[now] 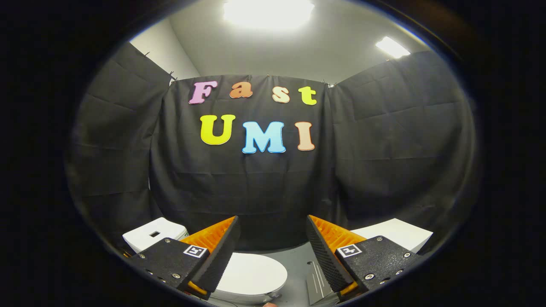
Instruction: Open the toilet lid.
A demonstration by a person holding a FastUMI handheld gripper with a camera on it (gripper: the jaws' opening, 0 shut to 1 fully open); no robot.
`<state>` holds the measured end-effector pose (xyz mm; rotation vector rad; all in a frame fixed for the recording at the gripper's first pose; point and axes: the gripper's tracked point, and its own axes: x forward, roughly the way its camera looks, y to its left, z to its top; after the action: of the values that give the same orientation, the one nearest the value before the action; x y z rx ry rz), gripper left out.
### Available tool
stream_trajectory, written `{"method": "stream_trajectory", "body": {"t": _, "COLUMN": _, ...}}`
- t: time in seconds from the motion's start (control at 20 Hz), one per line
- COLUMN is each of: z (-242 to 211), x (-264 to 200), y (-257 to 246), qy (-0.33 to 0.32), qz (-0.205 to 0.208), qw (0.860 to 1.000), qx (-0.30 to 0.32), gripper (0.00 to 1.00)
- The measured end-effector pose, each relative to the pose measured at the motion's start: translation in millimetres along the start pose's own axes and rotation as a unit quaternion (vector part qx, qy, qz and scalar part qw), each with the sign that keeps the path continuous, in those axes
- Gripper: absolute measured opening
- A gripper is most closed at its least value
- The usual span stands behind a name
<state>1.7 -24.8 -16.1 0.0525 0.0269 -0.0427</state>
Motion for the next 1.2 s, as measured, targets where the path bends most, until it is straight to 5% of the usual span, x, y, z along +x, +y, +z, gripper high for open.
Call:
{"method": "stream_trajectory", "body": {"t": 0.55, "z": -17.9, "x": 10.0, "y": 5.3, "qy": 0.005, "qz": 0.012, "qw": 1.000, "qx": -0.011, "gripper": 0.95}}
{"method": "stream_trajectory", "body": {"t": 1.2, "z": -92.2, "x": 42.5, "y": 17.3, "qy": 0.052, "qz": 0.026, "qw": 0.998, "qx": -0.016, "gripper": 0.95}}
